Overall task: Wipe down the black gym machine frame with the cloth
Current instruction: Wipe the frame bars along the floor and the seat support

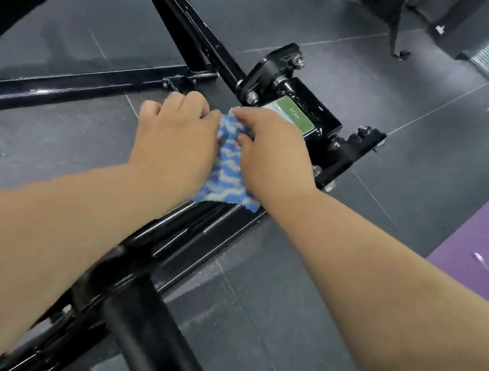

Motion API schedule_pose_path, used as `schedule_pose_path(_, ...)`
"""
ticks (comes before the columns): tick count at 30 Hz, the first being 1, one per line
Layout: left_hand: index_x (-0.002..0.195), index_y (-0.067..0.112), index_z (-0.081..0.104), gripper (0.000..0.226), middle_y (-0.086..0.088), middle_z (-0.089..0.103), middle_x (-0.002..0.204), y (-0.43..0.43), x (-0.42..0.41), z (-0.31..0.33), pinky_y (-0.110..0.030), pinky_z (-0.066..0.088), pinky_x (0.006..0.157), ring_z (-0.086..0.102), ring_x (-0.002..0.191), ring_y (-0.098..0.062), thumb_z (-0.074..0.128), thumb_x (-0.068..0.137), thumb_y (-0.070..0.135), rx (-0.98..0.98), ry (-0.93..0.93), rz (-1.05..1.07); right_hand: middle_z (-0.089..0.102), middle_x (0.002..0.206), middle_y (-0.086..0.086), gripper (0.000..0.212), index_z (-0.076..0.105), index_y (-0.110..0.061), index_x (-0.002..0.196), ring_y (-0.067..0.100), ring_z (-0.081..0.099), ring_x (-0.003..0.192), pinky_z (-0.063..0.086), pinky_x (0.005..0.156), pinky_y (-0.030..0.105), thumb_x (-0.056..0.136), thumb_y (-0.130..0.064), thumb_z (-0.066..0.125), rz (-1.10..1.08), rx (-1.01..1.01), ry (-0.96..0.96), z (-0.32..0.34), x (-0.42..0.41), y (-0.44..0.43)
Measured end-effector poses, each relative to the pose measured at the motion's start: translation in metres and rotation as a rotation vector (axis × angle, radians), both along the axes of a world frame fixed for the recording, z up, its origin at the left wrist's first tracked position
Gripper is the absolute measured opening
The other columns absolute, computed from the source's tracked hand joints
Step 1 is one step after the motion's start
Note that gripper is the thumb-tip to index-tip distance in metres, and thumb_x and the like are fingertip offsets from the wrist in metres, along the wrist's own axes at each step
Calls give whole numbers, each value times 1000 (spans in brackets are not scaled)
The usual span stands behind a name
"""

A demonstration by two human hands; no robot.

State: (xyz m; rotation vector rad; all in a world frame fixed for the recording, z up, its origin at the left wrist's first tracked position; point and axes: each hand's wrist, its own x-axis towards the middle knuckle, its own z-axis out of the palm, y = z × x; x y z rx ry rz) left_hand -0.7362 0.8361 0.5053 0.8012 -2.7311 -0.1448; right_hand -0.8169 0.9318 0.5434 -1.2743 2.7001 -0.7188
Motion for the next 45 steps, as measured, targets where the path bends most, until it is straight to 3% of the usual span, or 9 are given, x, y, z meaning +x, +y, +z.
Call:
schedule_pose_path(7,114,17,45,23,-4,52,108,5,-83,14,-28,26,70,48,93,-26,42,99,34,603,309,169,55,113,5,40,58,-14,104,31,50,94,40,72,34,76,9,41,-33,135,292,1,-114,-7)
schedule_pose_path(10,111,18,46,19,-3,52,103,10,-106,15,-27,19,61,43,84,-22,33,101,27,614,380,270,54,137,3,51,64,-15,109,31,50,89,42,72,34,69,10,44,138,97,406,-4,-144,-19)
schedule_pose_path(17,112,20,49,25,5,57,105,19,-114,9,-28,32,75,50,92,-18,35,92,11,530,468,461,72,105,3,35,72,-11,87,32,60,98,48,85,34,86,-31,43,457,76,329,1,-156,32)
schedule_pose_path(20,113,18,52,25,3,59,107,25,-117,12,-26,33,77,54,97,-21,38,93,13,532,417,508,61,106,2,21,60,-17,111,27,54,99,40,67,30,94,-16,48,440,262,281,7,-176,8)
schedule_pose_path(23,106,21,55,20,7,62,102,27,-113,17,-22,34,76,54,90,-13,42,92,15,612,520,554,57,118,8,50,44,-22,136,28,48,88,31,66,31,91,0,39,366,331,203,14,-184,-8)
schedule_pose_path(27,108,19,54,19,-4,58,108,31,-121,10,-35,38,79,52,100,-27,40,97,27,444,186,454,30,151,9,63,23,-18,147,28,50,111,31,70,27,90,-2,43,418,474,250,7,-174,41)
schedule_pose_path(33,110,15,54,27,-5,56,108,31,-122,11,-36,37,74,49,98,-26,32,100,27,406,96,405,57,123,12,27,56,-5,118,28,56,111,40,79,29,97,-6,40,217,574,97,15,-197,-19)
schedule_pose_path(39,110,13,54,26,-7,58,107,29,-121,10,-41,41,78,49,97,-27,33,99,24,408,100,374,58,98,13,22,51,-12,99,34,58,98,37,70,33,101,-22,32,328,645,62,35,-179,21)
schedule_pose_path(45,106,10,54,22,-10,56,105,28,-124,11,-36,32,74,46,95,-29,36,97,21,412,100,382,17,150,32,47,23,-4,144,48,29,134,39,97,47,98,-9,31,348,830,124,21,-179,-38)
